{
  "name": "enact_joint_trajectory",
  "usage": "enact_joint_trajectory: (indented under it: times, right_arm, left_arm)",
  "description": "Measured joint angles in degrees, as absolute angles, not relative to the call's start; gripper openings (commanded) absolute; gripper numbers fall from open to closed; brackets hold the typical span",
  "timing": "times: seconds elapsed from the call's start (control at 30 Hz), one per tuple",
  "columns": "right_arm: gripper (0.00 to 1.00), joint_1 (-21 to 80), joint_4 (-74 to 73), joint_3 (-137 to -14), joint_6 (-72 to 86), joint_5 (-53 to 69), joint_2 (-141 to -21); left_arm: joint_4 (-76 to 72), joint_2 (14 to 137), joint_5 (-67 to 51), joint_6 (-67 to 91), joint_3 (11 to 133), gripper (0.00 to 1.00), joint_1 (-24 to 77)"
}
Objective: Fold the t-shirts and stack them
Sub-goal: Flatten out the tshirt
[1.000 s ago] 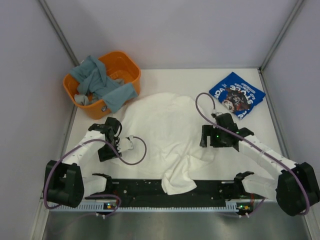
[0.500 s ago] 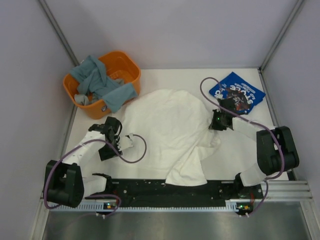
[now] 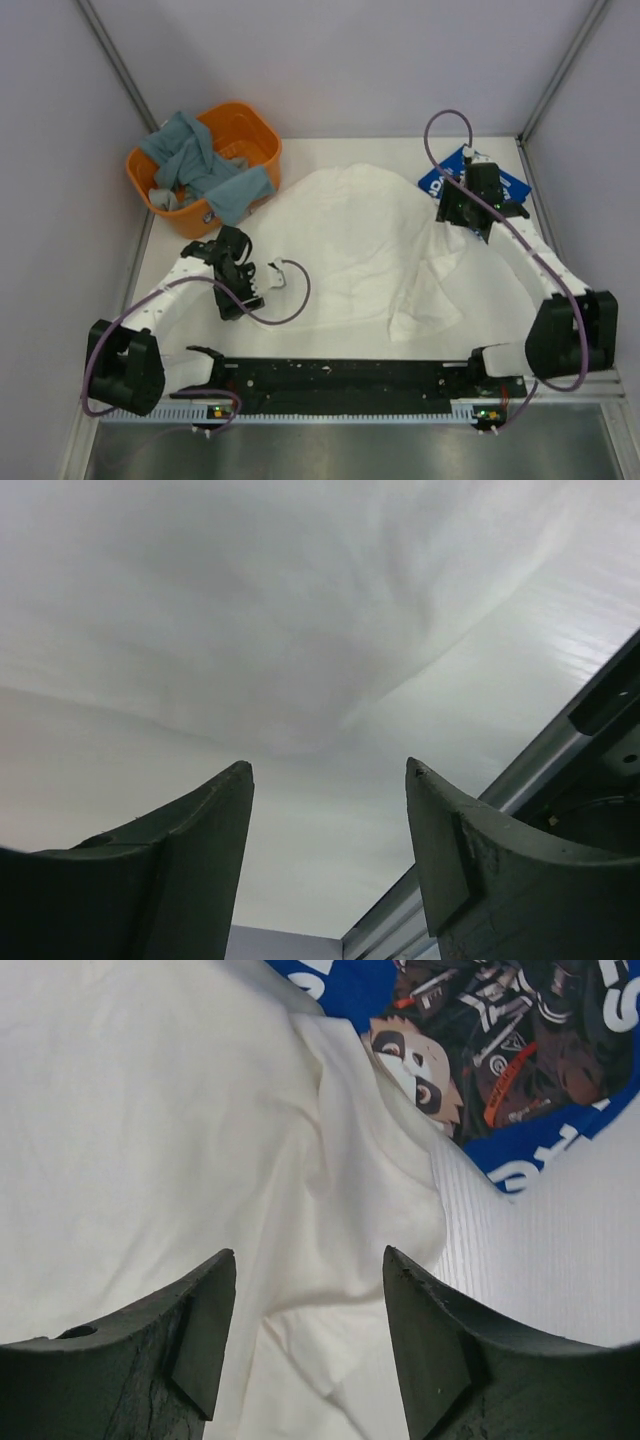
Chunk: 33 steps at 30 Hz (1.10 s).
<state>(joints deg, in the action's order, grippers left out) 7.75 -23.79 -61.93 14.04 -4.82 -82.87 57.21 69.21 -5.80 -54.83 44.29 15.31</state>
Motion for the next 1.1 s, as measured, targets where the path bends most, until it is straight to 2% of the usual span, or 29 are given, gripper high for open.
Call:
enact_joint_trajectory:
  times: [0.1, 0.23, 0.27, 0.37, 0.47, 0.63, 0.73, 0.87, 0.93, 1.07, 1.1]
  right_arm:
    - [0.61, 9.47, -27.77, -58.35, 15.07, -6.55, -73.87]
    - [0.64, 13.23, -33.17, -52.36, 19.05, -6.11, -65.41]
    - [0.64, 13.98, -34.54, -50.76, 20.14, -5.93, -64.27]
    - [0.65, 15.4, -38.48, -45.34, 23.64, -5.72, -61.52]
    - [0.66, 15.77, -41.69, -40.38, 26.98, -5.04, -59.42]
    - [0.68, 16.95, -43.9, -37.78, 32.45, -4.4, -59.07]
    - [0.69, 17.15, -42.11, -36.42, 34.83, -4.47, -59.33]
    - [0.7, 17.15, -39.75, -31.0, 37.6, -4.78, -60.27]
    - [0.65, 17.15, -39.0, -28.86, 38.96, -4.99, -60.58]
    - [0.26, 17.12, -36.51, -28.32, 39.99, -5.37, -60.55]
    - [0.17, 17.12, -35.99, -28.08, 40.27, -5.5, -60.55]
  left_arm:
    - [58.08, 69.14, -8.25, -54.11, 43.9, 0.64, 19.51]
    - [59.07, 68.07, -9.76, -52.27, 42.33, 0.45, 28.49]
    - [59.72, 67.7, -10.02, -51.86, 41.98, 0.43, 29.95]
    - [61.06, 66.48, -10.07, -51.05, 41.1, 0.47, 31.03]
    - [60.51, 65.36, -9.58, -50.52, 38.63, 0.57, 31.88]
    - [54.5, 65.93, -6.24, -48.4, 32.75, 0.61, 33.23]
    - [50.11, 66.7, -2.07, -46.85, 31.27, 0.58, 33.32]
    - [49.04, 66.59, -0.93, -45.32, 31.27, 0.45, 33.32]
    - [49.12, 66.37, -1.61, -44.75, 31.11, 0.33, 33.36]
    - [48.21, 65.71, -3.16, -43.68, 31.03, 0.0, 33.36]
    - [47.48, 65.56, -3.36, -43.48, 31.0, 0.0, 33.36]
